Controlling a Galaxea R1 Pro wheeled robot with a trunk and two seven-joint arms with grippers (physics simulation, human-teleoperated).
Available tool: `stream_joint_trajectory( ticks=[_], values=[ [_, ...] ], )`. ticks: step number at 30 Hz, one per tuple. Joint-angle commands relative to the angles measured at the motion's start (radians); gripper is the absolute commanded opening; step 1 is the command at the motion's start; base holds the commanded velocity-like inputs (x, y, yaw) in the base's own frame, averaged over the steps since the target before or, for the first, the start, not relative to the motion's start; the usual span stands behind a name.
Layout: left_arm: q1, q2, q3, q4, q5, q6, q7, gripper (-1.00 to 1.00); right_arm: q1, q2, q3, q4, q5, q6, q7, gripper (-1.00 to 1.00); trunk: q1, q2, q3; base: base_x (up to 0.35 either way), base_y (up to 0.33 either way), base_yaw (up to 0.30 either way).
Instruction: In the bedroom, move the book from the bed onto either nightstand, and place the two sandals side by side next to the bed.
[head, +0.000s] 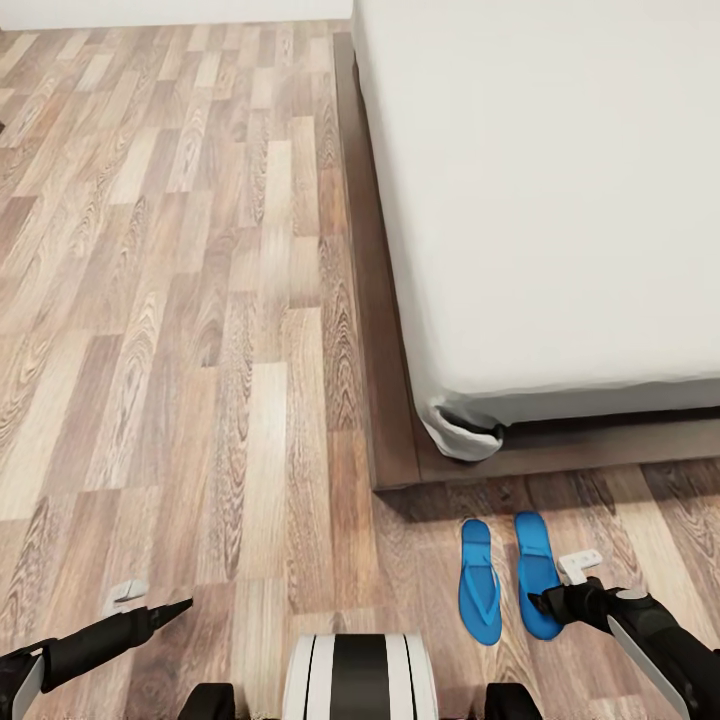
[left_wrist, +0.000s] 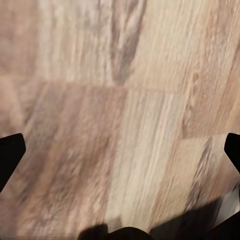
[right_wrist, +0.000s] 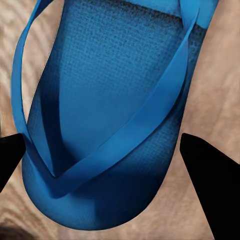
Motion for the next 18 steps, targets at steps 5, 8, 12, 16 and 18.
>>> stream_joint_trajectory(
  ticks=[5,8,12,16,18],
  values=[
    [-0.001,-0.001,0.009,-0.001,-0.007,0.01,-0.006,1.0,-0.001,-0.001,0.002,-0.001,0.0,0.003,-0.001,-1.0,0.002,-0.001,-0.02,0.0,0.0,0.0],
    [-0.001,-0.001,0.009,-0.001,-0.007,0.01,-0.006,1.0,-0.001,-0.001,0.003,-0.004,0.007,0.003,0.0,-1.0,0.002,-0.002,-0.024,0.0,0.0,0.0],
    [-0.001,-0.001,0.009,-0.001,-0.007,0.01,-0.006,1.0,0.002,-0.001,0.004,-0.009,0.019,0.001,0.0,-1.0,0.002,-0.002,-0.024,0.0,0.0,0.0],
    [-0.001,-0.001,0.009,-0.001,-0.007,0.01,-0.006,1.0,0.003,0.0,0.004,-0.005,0.024,0.0,0.001,-1.0,0.002,-0.002,-0.024,0.0,0.0,0.0],
    [-0.001,-0.001,0.009,-0.001,-0.007,0.01,-0.006,1.0,0.004,0.0,0.004,-0.001,0.024,-0.024,0.001,-1.0,0.002,-0.002,-0.024,0.0,0.0,0.0]
  ],
)
